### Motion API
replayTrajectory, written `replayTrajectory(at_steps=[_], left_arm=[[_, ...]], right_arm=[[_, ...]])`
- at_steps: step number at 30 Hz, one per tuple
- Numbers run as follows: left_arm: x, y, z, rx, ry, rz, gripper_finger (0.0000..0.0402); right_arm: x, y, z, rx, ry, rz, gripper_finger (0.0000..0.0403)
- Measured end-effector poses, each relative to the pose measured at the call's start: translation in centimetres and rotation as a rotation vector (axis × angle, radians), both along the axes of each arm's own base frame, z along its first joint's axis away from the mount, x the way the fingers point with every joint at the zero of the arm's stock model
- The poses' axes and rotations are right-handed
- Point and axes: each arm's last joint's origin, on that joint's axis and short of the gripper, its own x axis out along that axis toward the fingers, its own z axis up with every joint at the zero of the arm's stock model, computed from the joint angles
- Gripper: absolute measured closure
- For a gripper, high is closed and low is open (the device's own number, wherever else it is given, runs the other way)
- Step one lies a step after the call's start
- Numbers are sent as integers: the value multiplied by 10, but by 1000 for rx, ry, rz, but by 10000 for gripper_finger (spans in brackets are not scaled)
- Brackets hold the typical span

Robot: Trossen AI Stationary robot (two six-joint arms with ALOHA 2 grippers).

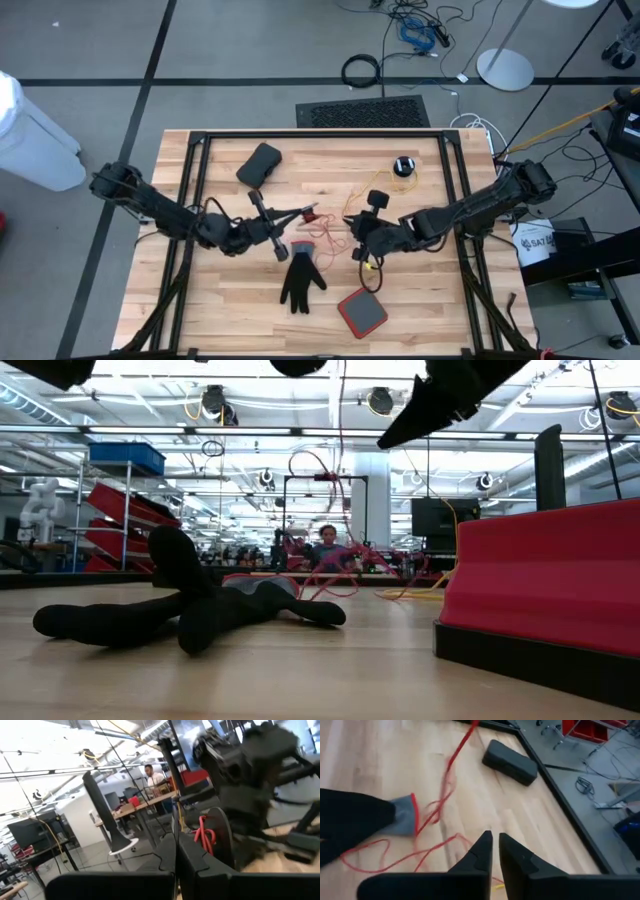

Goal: Coil cords
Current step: Coil the red wire onto the black spool

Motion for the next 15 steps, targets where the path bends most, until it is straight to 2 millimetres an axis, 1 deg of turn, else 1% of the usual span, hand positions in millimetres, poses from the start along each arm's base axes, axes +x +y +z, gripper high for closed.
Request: replayTrajectory(at_steps=[4, 8, 12, 15], left_arm=[[-6, 3, 11, -10, -27, -3, 402], [-10, 4, 21, -17, -49, -8, 402], [-15, 6, 30, -27, -80, -13, 402], [-18, 7, 34, -20, -90, -9, 402]], right_arm=[[1, 9, -5, 50, -89, 76, 356], [2, 15, -7, 72, -230, 165, 335], [3, 12, -22, 85, -276, 194, 317], [10, 10, -35, 135, -302, 222, 305]])
